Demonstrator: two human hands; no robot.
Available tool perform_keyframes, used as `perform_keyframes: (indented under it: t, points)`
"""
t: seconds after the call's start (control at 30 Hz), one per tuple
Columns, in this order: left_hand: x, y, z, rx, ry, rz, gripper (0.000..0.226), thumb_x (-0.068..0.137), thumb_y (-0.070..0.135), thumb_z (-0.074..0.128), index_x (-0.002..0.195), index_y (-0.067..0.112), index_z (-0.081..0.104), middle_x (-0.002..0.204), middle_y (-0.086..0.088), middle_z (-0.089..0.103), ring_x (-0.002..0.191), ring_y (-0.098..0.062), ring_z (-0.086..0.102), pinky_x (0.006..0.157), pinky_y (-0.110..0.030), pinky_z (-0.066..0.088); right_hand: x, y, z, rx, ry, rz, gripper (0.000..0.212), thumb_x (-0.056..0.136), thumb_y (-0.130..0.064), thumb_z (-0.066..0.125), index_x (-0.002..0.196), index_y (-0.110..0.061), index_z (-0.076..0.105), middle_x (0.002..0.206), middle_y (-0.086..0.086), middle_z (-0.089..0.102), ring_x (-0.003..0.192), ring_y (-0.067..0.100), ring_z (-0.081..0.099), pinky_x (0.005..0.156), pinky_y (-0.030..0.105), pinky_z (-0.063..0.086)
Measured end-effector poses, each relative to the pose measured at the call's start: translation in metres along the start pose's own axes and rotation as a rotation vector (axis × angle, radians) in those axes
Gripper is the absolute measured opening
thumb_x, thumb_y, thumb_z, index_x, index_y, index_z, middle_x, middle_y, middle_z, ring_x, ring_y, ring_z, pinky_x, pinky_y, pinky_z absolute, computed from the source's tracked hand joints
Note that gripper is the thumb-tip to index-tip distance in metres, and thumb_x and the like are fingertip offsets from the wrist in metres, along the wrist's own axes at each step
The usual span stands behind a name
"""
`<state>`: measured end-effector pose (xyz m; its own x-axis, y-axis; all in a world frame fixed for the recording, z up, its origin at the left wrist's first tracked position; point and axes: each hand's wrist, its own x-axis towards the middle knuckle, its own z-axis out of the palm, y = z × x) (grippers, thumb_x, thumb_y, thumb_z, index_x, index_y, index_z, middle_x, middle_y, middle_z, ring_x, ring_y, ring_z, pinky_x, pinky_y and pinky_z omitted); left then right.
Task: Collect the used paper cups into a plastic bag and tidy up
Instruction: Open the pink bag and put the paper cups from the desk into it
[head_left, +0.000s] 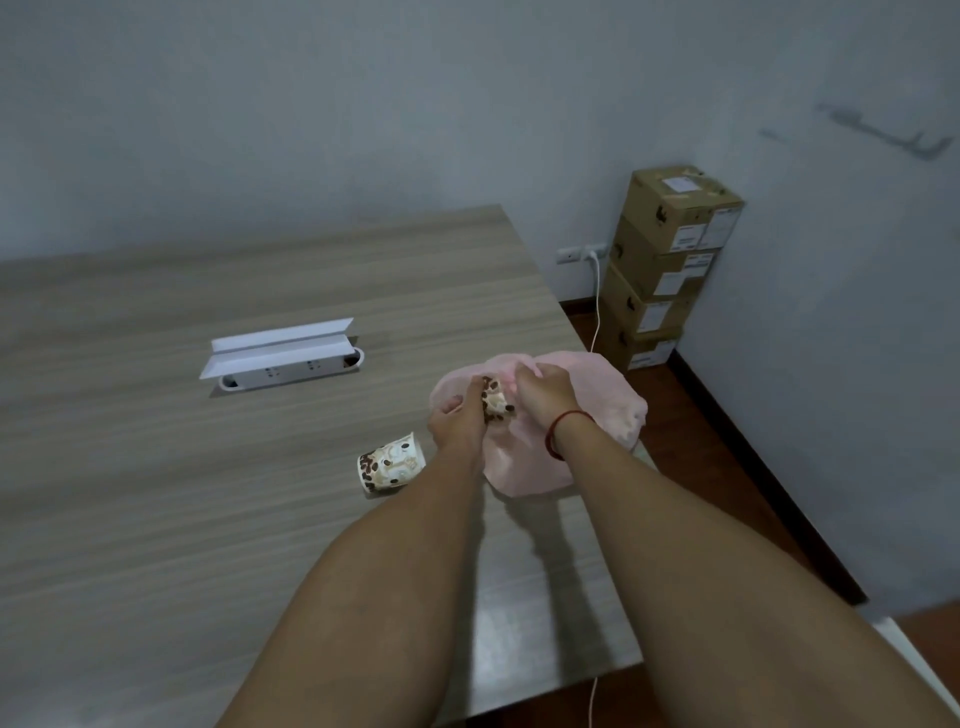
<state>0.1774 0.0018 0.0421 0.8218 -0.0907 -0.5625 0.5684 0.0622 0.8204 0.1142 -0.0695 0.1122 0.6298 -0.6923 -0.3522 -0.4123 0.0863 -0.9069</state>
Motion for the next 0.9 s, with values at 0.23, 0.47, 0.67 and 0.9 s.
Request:
perform_keyframes:
  t: [0.23,0.47,0.67,0.9]
  points:
    - [0.0,0.001,0.017,0.234,-0.061,0.133,0.035,0.081,0.038,0.072,0.099,0.008,0.071,0.098,-0.008,0.075,0.09,-0.025,0.07,0.082,-0.033,0.057,0.003,-0.005,-0.006,0.036,0.039,0.03,0.029,0.097,-0.022,0.041,0.075,-0.009,0.055,0.064,0.005,0.05,0.057,0.015,0.048,0.052,0.022,0.04]
    - [-0.011,-0.015,0.018,0.743,-0.369,0.283,0.027,0.088,-0.008,0.05,0.107,-0.012,0.069,0.101,-0.017,0.067,0.094,-0.021,0.056,0.081,-0.034,0.048,0.007,0.0,-0.006,0.107,0.034,0.025,0.024,0.097,-0.023,0.04,0.092,-0.008,0.058,0.07,0.003,0.052,0.065,0.015,0.049,0.055,0.023,0.037]
    - [-0.001,0.002,-0.006,0.689,-0.367,0.26,0.023,0.087,0.006,0.065,0.105,-0.007,0.072,0.085,-0.011,0.068,0.058,-0.007,0.06,0.047,-0.015,0.048,0.019,0.007,-0.008,0.078,0.091,0.05,0.026,0.096,-0.026,0.039,0.084,-0.014,0.059,0.099,0.02,0.064,0.092,0.032,0.062,0.092,0.044,0.052]
    - [0.039,0.035,-0.05,0.714,-0.156,0.329,0.013,0.084,0.004,0.064,0.089,0.001,0.075,0.078,-0.015,0.069,0.073,-0.021,0.06,0.066,-0.025,0.049,0.036,0.003,0.014,0.026,0.06,0.087,0.041,0.096,-0.027,0.04,0.122,-0.002,0.057,0.101,0.009,0.054,0.097,0.025,0.053,0.095,0.038,0.045]
